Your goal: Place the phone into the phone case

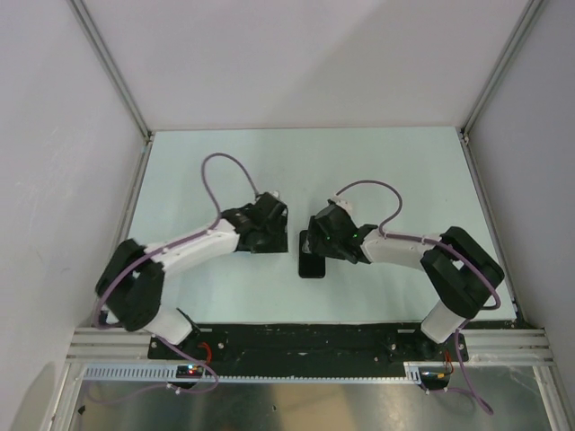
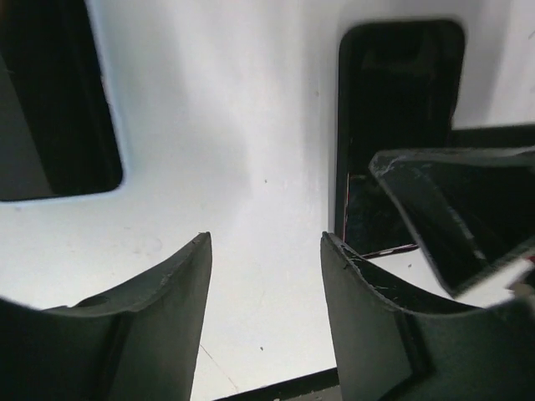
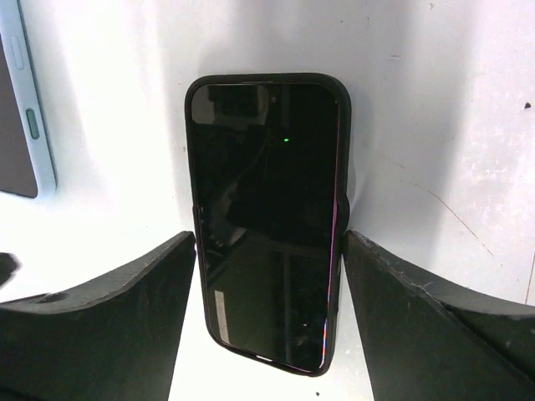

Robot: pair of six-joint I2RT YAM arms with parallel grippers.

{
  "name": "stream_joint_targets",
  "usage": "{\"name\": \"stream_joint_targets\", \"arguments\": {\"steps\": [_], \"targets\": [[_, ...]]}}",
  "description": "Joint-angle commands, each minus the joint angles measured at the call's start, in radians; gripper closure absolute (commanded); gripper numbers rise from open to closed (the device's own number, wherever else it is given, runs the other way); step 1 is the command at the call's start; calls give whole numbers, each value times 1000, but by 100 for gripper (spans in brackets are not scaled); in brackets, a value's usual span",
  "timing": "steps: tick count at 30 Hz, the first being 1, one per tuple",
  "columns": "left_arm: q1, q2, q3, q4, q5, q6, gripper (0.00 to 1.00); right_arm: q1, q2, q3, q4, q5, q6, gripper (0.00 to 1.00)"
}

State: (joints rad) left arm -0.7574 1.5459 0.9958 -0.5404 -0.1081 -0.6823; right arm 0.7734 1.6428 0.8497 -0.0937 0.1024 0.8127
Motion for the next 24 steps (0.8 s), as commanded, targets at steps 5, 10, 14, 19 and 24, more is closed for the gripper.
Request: {"name": "stream_joint_targets", "arguments": {"steps": [5,10,14,19,24], "targets": [[92,-269,-126,14,-26,-49,40,117,128,99,-170,153,110,22],[134,-393,-196,12,6,-32,40,171,255,242,-286,225,149,21],[161,-464,-227,0,36,-14,40,179,335,344,-322,245,155,26],[188,-525,-248,-20,62,15,40,155,425,475,-379,285,109,26],[215,-566,-256,-36,85,42,40,114,417,467,-408,288,123,22]]}}
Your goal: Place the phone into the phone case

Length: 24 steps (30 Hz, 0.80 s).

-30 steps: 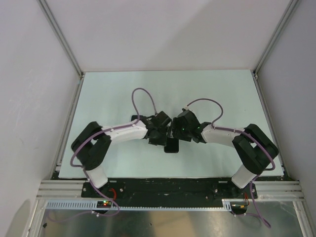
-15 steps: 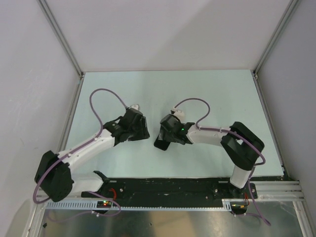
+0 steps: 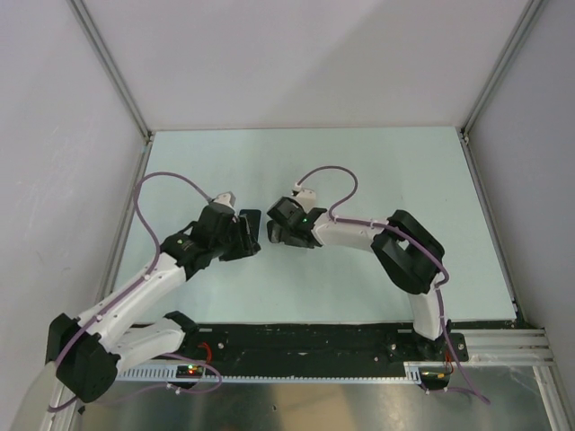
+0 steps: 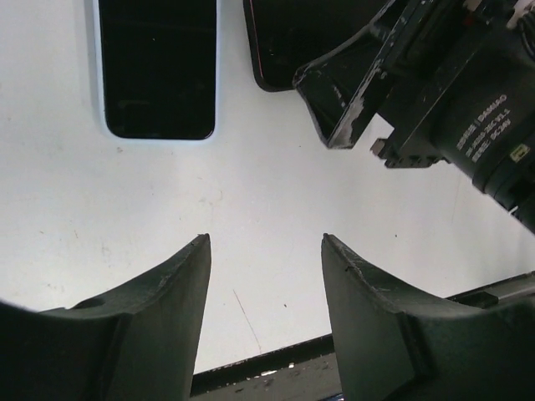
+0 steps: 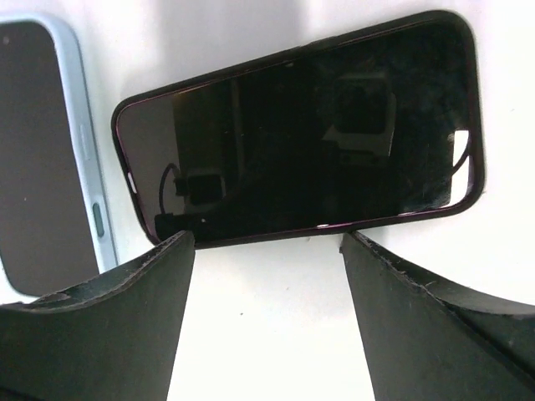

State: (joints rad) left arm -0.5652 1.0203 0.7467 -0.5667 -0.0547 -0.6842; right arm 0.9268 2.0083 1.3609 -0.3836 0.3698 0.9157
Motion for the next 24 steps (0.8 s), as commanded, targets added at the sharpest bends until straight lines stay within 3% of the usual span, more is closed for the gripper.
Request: {"name": "stream_joint_targets", "arguments": {"steps": [1,6,13,24], "targets": [[27,-44,-7,-11,35,49,40,-46,39,-61,-112,19,27,21],[41,-43,3,-13,46,63,40,-95,-48,-178,-49,-5,51,18],[44,-35,20,-14,47,65,40,-184,-54,-203,48,-77,12,18],[56,-6,40,-13,47,64,41,-220,45,-56,146,-242,-77,17]]}}
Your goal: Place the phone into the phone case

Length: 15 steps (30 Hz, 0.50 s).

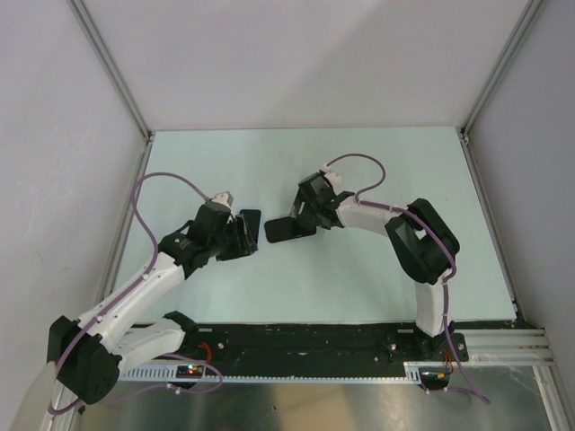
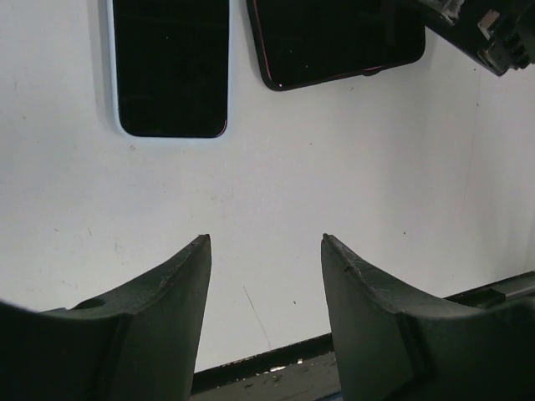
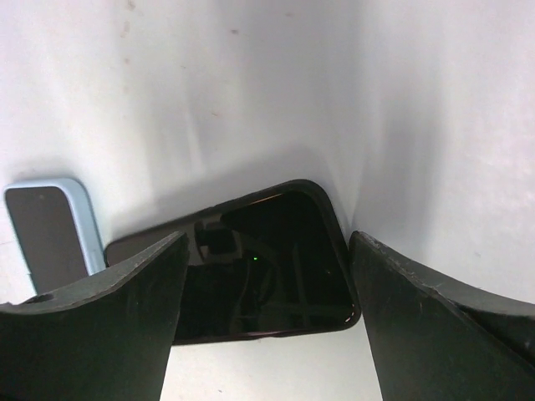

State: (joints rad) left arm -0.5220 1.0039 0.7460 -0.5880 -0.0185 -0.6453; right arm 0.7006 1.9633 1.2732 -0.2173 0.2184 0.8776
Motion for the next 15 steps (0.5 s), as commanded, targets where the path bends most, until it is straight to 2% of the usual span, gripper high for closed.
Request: {"name": "stream_joint_targets", "arguments": {"steps": [1,5,12,14,15], "targets": [[14,17,43,8,11,24,41,5,96,42,-11,-98,-47,17],[16,40,53,10,10,4,41,4,105,67,-5,-150,-57,17],[17,47,74,18,7,-12,38,-17,16,32,-49,-99,-99,16],[17,44,85,22,9,-4,36,-40,-27,23,-65,-90,-123,16],[17,39,91,24,9,3,31,-49,-66,15,-71,-80,-133,15]]}}
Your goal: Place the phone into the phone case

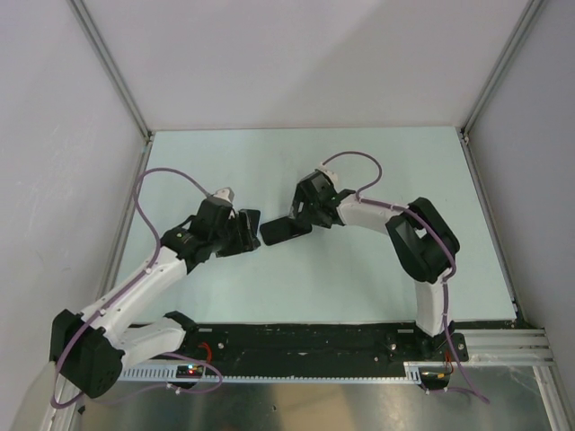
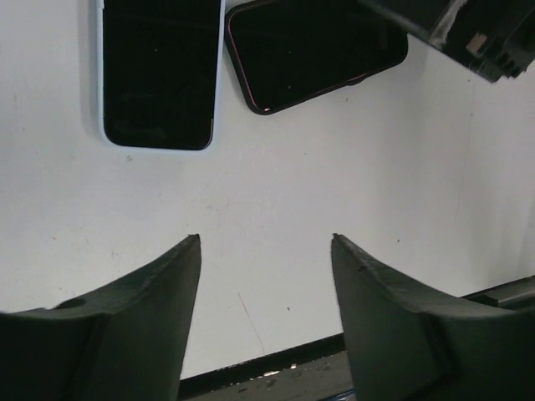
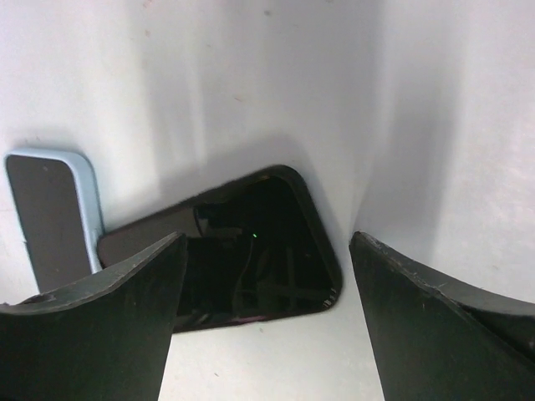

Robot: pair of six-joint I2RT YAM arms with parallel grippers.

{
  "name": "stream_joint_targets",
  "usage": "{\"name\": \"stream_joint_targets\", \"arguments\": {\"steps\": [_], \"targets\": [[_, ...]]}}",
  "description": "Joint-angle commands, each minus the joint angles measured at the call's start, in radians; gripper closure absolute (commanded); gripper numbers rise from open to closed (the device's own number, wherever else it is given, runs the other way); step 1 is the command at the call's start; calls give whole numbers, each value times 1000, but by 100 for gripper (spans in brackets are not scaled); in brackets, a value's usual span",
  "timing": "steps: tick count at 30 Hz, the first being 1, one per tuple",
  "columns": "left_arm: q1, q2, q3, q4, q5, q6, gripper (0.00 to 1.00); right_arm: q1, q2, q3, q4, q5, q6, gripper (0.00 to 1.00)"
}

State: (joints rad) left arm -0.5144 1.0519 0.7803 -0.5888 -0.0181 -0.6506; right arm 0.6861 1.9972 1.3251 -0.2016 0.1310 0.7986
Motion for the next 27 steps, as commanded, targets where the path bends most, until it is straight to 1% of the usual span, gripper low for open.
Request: {"name": "stream_joint_targets", "arguments": {"steps": [1,4,6,10,12,14,17,21,27], "targets": [[10,-13,61,25,4,14,27,-40,-135,-58,-91,23,-67,15],[10,-56,58,37,-36,19,7,-49,-282,-140,-85,45,-87,13],[9,-87,50,51,-58,18,2,-51,-390,-220,-69,49,-90,12],[9,-130,49,68,-79,12,0,-54,-629,-408,-29,45,-73,9],[8,-140,51,70,-82,13,0,-54,-751,-506,-23,54,-62,4],[8,-152,45,74,-91,15,0,-53,-860,-583,-23,63,-54,2],[8,-173,28,89,-105,17,0,-53,-1004,-655,-36,78,-50,1],[8,-186,18,106,-109,21,0,-51,-1094,-686,-57,105,-60,1],[8,-206,10,129,-119,26,0,-52,-1113,-687,-39,103,-72,1]]}}
